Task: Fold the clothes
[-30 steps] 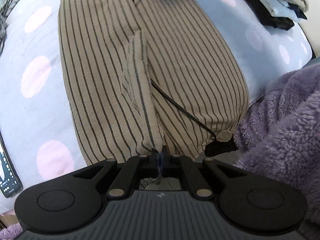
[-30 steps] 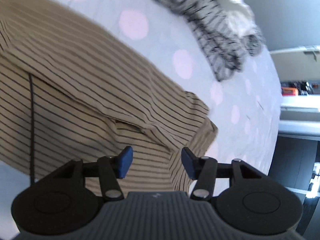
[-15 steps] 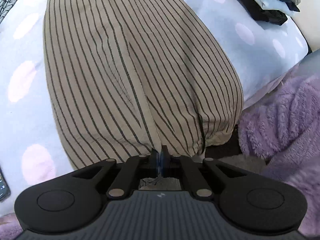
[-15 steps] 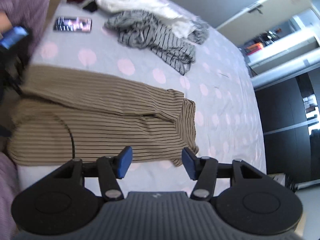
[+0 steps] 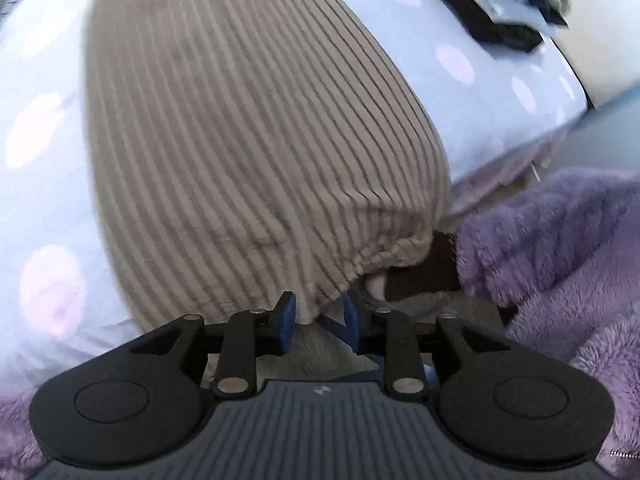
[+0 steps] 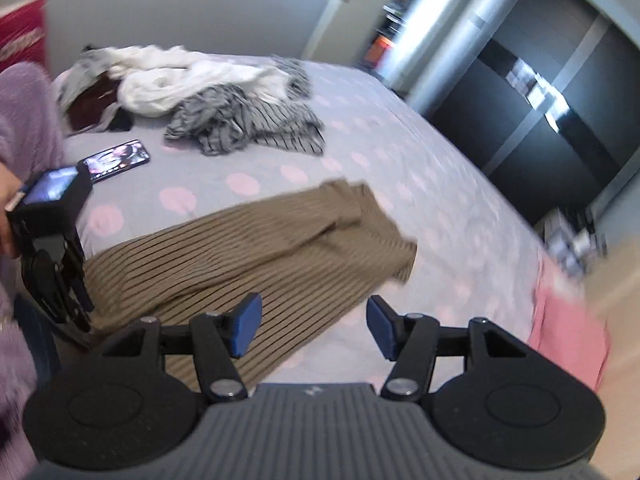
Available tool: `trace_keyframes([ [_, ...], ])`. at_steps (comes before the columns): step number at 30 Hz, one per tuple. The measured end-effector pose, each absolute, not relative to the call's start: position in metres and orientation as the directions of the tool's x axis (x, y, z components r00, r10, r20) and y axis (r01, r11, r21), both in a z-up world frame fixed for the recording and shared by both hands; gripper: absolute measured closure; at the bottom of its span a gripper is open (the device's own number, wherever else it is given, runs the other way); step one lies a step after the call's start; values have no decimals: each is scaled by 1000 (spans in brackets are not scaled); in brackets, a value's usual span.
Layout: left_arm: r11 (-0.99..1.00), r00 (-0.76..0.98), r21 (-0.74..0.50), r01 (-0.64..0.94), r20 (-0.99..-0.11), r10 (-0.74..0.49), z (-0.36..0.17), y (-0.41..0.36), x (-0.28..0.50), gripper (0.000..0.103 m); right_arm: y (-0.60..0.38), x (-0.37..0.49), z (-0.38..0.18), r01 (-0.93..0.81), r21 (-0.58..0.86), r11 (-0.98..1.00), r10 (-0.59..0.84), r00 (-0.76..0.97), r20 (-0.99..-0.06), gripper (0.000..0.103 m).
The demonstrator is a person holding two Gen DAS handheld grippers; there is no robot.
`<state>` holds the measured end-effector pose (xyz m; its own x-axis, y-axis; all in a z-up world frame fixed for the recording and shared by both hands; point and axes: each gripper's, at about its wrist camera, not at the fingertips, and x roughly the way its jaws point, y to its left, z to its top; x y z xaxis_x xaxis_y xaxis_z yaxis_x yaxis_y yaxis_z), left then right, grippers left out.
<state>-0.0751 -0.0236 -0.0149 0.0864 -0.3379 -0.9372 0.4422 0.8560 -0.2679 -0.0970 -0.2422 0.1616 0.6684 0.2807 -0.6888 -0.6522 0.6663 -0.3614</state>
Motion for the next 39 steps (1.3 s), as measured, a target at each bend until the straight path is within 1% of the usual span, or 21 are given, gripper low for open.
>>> trace_keyframes([
  [2, 885, 149, -251, 392, -932, -330, -13, -9, -74, 74, -247, -104, 129, -602, -286, 746, 252, 652, -715, 42],
  [4, 920, 201, -231, 316, -932, -303, -11, 9, -68, 74, -253, -107, 94, -533, -189, 825, 232, 623, -747, 42],
  [6, 951, 247, -204, 232, -933, -260, -14, 25, -62, 74, -260, -108, 60, -435, -91, 896, 213, 600, -771, 42],
  [9, 974, 294, -166, 153, -934, -205, -26, 37, -55, 74, -265, -106, 13, -286, -1, 958, 176, 592, -787, 42],
  [13, 986, 360, -99, 134, -922, -142, -45, 33, -45, 74, -262, -90, -35, -153, 87, 984, 163, 606, -779, 42],
  [15, 985, 369, -69, 158, -921, -123, -52, 27, -40, 74, -260, -80, -50, -108, 92, 990, 139, 617, -774, 42],
  [18, 983, 355, -79, 164, -925, -134, -65, 24, -32, 75, -260, -69, -64, -89, 125, 988, 153, 610, -777, 44],
  [20, 981, 367, -47, 190, -923, -115, -71, 17, -30, 81, -261, -64, -73, -75, 150, 986, 165, 599, -783, 50],
  [21, 978, 375, -28, 206, -921, -105, -73, 13, -30, 84, -260, -63, -77, -75, 156, 985, 169, 598, -783, 65],
  [22, 974, 381, -3, 225, -920, -91, -74, 8, -30, 90, -258, -62, -80, -75, 159, 984, 172, 598, -783, 88],
  [24, 964, 390, 51, 260, -919, -57, -76, 0, -30, 92, -258, -64, -81, -71, 149, 986, 161, 608, -777, 98],
  [27, 957, 393, 83, 279, -919, -35, -78, -5, -33, 92, -266, -69, -76, -14, 117, 993, 99, 635, -766, 101],
  [30, 950, 396, 104, 294, -918, -22, -77, -1, -28, 92, -279, -68, -81, 70, 112, 991, 46, 606, -794, 103],
  [31, 950, 397, 104, 295, -917, -22, -76, 0, -29, 92, -281, -68, -84, 88, 94, 992, 23, 593, -805, 103],
  [33, 952, 399, 96, 289, -917, -29, -74, 1, -30, 92, -286, -68, -85, 103, 122, 987, 39, 587, -808, 103],
  [34, 955, 401, 86, 282, -915, -36, -71, 1, -31, 92, -287, -69, -81, 114, 124, 986, 31, 598, -801, 97],
  [35, 958, 406, 76, 275, -913, -44, -69, 2, -32, 92, -288, -70, -76, 126, 122, 985, 20, 612, -791, 96],
  [36, 961, 417, 73, 268, -908, -47, -67, 3, -32, 92, -288, -70, -72, 120, 130, 984, 26, 629, -777, 88],
  [37, 963, 432, 76, 259, -901, -45, -64, 4, -32, 92, -288, -71, -67, 110, 140, 984, 36, 647, -762, 59],
  [38, 964, 449, 81, 252, -892, -42, -60, 3, -32, 92, -287, -69, -63, 92, 159, 983, 59, 661, -748, 48],
  [39, 965, 472, 89, 245, -881, -39, -54, 2, -32, 92, -283, -64, -60, 61, 172, 983, 88, 670, -737, 46],
])
